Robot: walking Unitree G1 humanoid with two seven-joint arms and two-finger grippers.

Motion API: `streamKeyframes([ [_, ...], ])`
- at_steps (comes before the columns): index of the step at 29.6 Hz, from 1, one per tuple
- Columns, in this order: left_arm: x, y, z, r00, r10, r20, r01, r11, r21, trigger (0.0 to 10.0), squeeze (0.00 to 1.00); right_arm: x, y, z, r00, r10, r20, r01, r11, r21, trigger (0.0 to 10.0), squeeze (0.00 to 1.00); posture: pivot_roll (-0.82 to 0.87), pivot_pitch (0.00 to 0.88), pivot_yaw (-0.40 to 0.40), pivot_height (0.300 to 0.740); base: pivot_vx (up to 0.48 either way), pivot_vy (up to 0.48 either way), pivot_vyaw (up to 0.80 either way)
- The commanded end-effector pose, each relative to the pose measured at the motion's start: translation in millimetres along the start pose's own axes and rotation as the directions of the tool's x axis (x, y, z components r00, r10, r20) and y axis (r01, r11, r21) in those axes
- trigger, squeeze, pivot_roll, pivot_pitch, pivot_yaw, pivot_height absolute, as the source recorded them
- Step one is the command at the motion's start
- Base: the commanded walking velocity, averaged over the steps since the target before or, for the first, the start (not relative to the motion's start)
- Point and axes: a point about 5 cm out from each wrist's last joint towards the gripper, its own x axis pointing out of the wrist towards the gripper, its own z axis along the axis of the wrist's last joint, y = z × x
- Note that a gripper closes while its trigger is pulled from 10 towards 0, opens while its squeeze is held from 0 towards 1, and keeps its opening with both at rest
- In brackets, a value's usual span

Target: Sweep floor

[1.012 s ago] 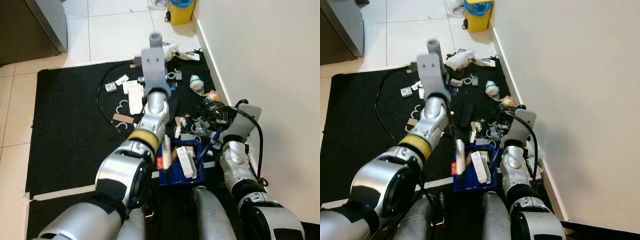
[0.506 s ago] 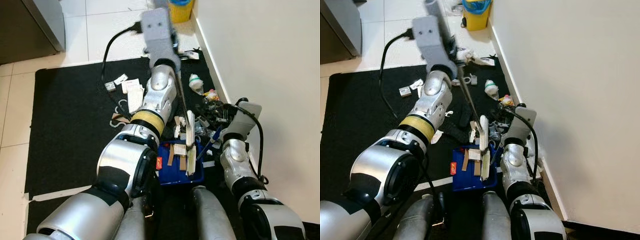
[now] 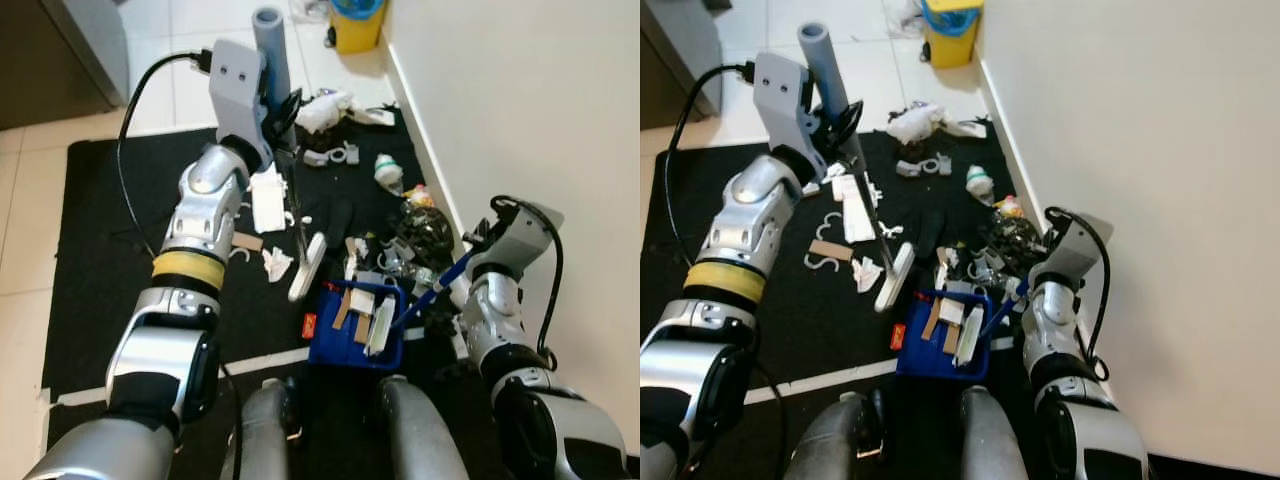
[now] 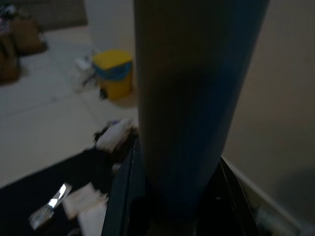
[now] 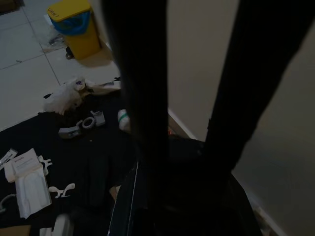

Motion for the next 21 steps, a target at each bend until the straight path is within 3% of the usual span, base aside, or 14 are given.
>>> streamKeyframes([
  [1,-9.6,6.3,5,1.000,-0.010,0.010,0.010,1.000,0.029,10.0,0.00,-13.0,-10.8,-31,0.986,-0.059,-0.155,0.066,0.997,0.040,10.0,0.00,0.03,0.216,-0.043,0.740,0.000,0.000,0.00],
  [5,-20.7,1.3,-1,0.998,-0.054,-0.023,0.054,0.998,0.021,10.0,0.00,-11.3,-11.4,-28,0.987,-0.068,-0.148,0.079,0.995,0.064,10.0,0.00,0.03,0.215,-0.044,0.740,0.000,0.000,0.00],
  [9,-30.8,-6.6,2,0.995,-0.101,-0.023,0.100,0.995,-0.009,10.0,0.00,-7.4,-14.2,-23,0.985,-0.093,-0.146,0.114,0.983,0.143,10.0,0.00,0.03,0.214,-0.040,0.740,0.000,0.000,0.00],
  [12,-38.9,-6.3,16,0.989,-0.141,0.050,0.145,0.983,-0.110,10.0,0.00,-1.9,-20.4,-17,0.982,-0.109,-0.155,0.146,0.958,0.247,10.0,0.00,0.03,0.212,-0.040,0.740,0.000,0.000,0.00],
  [19,-54.0,-2.5,16,0.986,-0.170,0.007,0.170,0.983,-0.076,10.0,0.00,4.4,-30.3,-8,0.984,-0.120,-0.133,0.155,0.942,0.296,10.0,0.00,0.04,0.203,-0.036,0.740,0.000,0.000,0.00],
  [21,-59.0,-12.4,24,0.974,-0.222,0.044,0.225,0.966,-0.129,10.0,0.00,7.9,-39.7,-1,0.980,-0.165,-0.113,0.194,0.917,0.349,10.0,0.00,0.04,0.197,-0.034,0.740,0.000,0.000,0.00],
])
